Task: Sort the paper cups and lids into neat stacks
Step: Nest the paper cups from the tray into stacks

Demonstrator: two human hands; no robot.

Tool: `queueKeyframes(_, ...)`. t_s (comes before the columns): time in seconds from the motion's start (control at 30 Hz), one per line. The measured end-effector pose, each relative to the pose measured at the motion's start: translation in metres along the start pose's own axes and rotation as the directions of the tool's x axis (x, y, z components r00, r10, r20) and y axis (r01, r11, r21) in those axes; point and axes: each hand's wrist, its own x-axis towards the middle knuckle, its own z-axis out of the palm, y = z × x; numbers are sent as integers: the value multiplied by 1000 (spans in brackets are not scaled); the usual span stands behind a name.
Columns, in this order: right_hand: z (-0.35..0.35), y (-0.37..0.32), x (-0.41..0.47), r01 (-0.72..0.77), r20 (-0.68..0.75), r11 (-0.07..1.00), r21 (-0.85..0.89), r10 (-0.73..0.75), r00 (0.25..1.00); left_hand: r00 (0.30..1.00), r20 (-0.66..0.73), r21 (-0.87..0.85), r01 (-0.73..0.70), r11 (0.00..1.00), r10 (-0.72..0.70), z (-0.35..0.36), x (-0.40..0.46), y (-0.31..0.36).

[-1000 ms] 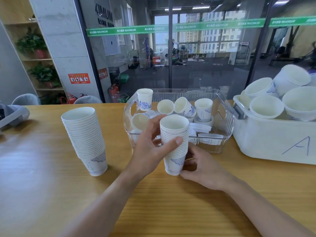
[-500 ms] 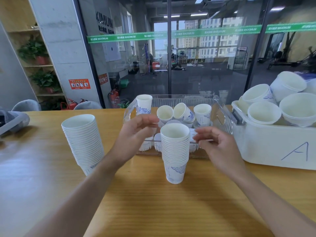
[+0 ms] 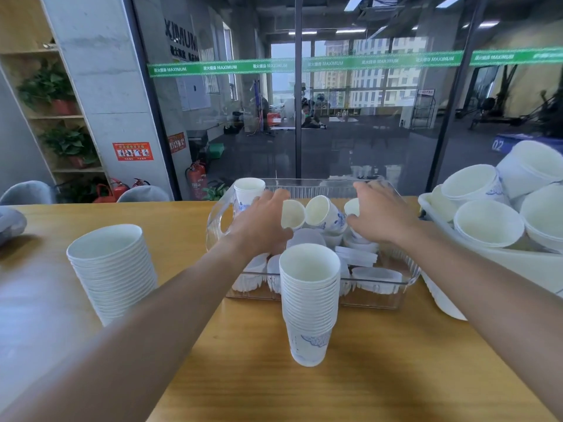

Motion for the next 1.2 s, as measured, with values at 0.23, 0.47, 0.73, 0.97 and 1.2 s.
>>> queueKeyframes(0.23,23,-2,35,-53,149,961,-271,97,984,995,97,95,-39,995,29,14,23,-8)
queueKeyframes(0.47,30,8,49,-112,101,948,-299,148,984,997,51,70,-56,996,52,16,23,-7)
queueKeyframes(0.73,31,16,48,-140,12,963,-229,146,989,999,-15,-16,-47,999,47,9,10,-5)
queueKeyframes(0.97,12,12,27,-112,-102,963,245,141,985,983,-182,-267,-36,963,-13,-16,-13,2)
queueKeyframes(1.2,-16,13,-32,74,-262,870,487,65,963,929,-345,-607,-113,787,-133,-56,-47,12)
